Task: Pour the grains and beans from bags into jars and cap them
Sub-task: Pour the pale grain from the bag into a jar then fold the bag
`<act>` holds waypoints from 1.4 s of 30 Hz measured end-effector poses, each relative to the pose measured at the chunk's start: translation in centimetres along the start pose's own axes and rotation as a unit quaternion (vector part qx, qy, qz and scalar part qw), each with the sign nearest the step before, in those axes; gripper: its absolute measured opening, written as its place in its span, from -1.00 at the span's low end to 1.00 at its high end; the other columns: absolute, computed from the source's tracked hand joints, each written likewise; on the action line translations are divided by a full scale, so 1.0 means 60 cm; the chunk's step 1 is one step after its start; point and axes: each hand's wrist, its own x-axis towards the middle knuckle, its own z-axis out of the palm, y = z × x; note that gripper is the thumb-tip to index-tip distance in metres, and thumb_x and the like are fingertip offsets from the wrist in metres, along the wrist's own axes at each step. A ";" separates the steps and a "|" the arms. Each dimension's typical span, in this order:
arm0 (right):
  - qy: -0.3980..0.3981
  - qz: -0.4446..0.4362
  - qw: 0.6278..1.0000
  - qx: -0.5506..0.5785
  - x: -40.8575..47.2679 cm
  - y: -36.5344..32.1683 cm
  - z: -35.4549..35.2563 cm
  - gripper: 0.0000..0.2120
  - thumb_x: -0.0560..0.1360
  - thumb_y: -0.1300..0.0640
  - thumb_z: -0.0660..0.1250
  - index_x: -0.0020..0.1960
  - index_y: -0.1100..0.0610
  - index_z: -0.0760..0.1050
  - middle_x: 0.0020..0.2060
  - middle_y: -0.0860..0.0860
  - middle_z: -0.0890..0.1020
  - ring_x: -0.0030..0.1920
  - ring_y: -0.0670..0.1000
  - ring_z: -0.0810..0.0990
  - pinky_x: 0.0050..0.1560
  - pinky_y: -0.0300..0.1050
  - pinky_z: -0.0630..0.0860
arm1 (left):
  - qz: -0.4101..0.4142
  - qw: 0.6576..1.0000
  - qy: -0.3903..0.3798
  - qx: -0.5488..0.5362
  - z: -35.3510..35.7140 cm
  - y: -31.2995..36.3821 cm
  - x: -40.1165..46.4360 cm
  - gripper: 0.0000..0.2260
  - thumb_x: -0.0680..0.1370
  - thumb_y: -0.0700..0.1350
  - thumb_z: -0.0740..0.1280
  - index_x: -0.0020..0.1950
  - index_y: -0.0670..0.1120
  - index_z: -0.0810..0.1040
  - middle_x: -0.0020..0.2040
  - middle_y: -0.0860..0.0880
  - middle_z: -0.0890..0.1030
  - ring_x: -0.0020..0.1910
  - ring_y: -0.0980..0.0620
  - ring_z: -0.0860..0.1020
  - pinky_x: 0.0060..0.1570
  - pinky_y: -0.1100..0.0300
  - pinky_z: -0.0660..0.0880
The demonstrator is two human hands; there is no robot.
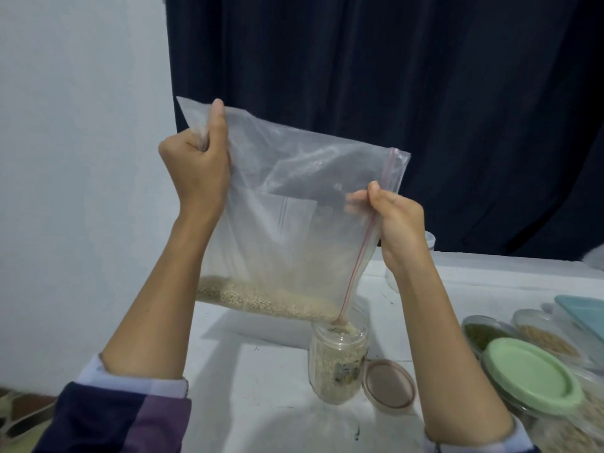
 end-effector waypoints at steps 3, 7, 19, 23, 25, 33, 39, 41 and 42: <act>-0.015 0.002 1.000 0.003 0.004 -0.001 -0.002 -0.72 0.60 0.08 0.23 -0.13 0.18 0.65 -0.18 0.02 0.72 -0.16 -0.05 0.68 0.05 -0.08 0.56 | 0.001 1.000 0.006 0.000 0.000 0.001 -0.006 -0.45 0.58 -0.04 0.29 -0.53 -0.03 0.09 -0.68 0.16 0.18 -0.65 0.18 0.17 -0.53 0.40 0.13; -0.010 0.002 1.000 0.010 0.009 0.002 -0.005 -0.72 0.60 0.08 0.24 -0.13 0.19 0.65 -0.17 0.04 0.72 -0.15 -0.04 0.68 -0.03 -0.14 0.57 | 0.001 1.000 0.009 0.004 -0.002 0.003 -0.011 -0.46 0.57 -0.03 0.30 -0.53 -0.04 0.11 -0.68 0.16 0.19 -0.64 0.19 0.18 -0.53 0.39 0.14; -0.028 0.015 0.999 0.034 0.009 -0.003 -0.011 -0.73 0.60 0.13 0.25 -0.18 0.18 0.63 -0.22 0.03 0.72 -0.18 -0.01 0.69 -0.08 -0.15 0.59 | -0.014 1.000 0.017 0.006 0.000 0.008 -0.018 -0.40 0.50 0.14 0.27 -0.54 -0.24 0.18 -0.59 -0.11 0.27 -0.57 -0.14 0.24 -0.51 0.06 0.20; -0.013 0.023 0.999 0.042 0.007 -0.004 -0.014 -0.73 0.60 0.13 0.25 -0.20 0.18 0.61 -0.27 0.01 0.71 -0.22 -0.04 0.69 -0.16 -0.19 0.61 | -0.011 1.000 0.017 0.020 0.001 0.008 -0.017 -0.39 0.50 0.15 0.27 -0.54 -0.28 0.23 -0.56 -0.28 0.32 -0.54 -0.30 0.30 -0.52 0.01 0.26; -0.024 0.024 0.999 0.034 0.005 -0.005 -0.014 -0.73 0.60 0.13 0.25 -0.21 0.17 0.62 -0.28 0.01 0.71 -0.22 -0.03 0.69 -0.10 -0.14 0.62 | -0.015 0.999 0.017 0.024 0.002 0.008 -0.016 -0.40 0.50 0.16 0.27 -0.54 -0.22 0.17 -0.56 -0.20 0.30 -0.55 -0.27 0.29 -0.51 0.02 0.25; -0.014 0.038 0.996 0.074 0.000 -0.002 -0.016 -0.74 0.58 0.13 0.27 -0.23 0.16 0.61 -0.29 0.01 0.70 -0.23 -0.01 0.68 -0.09 -0.13 0.62 | -0.011 0.999 0.029 0.040 0.006 0.016 -0.016 -0.46 0.54 0.06 0.30 -0.54 -0.05 0.13 -0.66 0.14 0.20 -0.62 0.17 0.20 -0.53 0.30 0.17; -0.024 0.045 0.995 0.087 -0.004 0.000 -0.014 -0.74 0.59 0.13 0.27 -0.21 0.18 0.61 -0.26 0.02 0.70 -0.23 -0.01 0.69 -0.12 -0.17 0.61 | -0.005 0.999 0.034 0.037 0.001 0.018 -0.021 -0.44 0.49 0.16 0.28 -0.54 -0.12 0.14 -0.62 0.09 0.23 -0.60 0.09 0.23 -0.52 0.18 0.20; -0.005 0.036 0.994 0.103 -0.005 0.002 -0.014 -0.74 0.59 0.14 0.27 -0.21 0.18 0.60 -0.27 0.02 0.70 -0.27 -0.03 0.68 -0.19 -0.24 0.58 | -0.001 0.999 0.028 0.037 0.002 0.020 -0.019 -0.45 0.49 0.17 0.28 -0.54 -0.07 0.14 -0.63 0.14 0.23 -0.60 0.07 0.25 -0.53 0.18 0.21; -0.008 0.038 0.994 0.103 -0.005 0.002 -0.014 -0.74 0.59 0.15 0.27 -0.21 0.18 0.60 -0.27 0.02 0.70 -0.27 -0.03 0.68 -0.21 -0.25 0.57 | -0.001 0.999 0.025 0.037 0.003 0.022 -0.017 -0.46 0.49 0.16 0.28 -0.54 -0.06 0.13 -0.64 0.14 0.22 -0.59 0.07 0.24 -0.53 0.19 0.20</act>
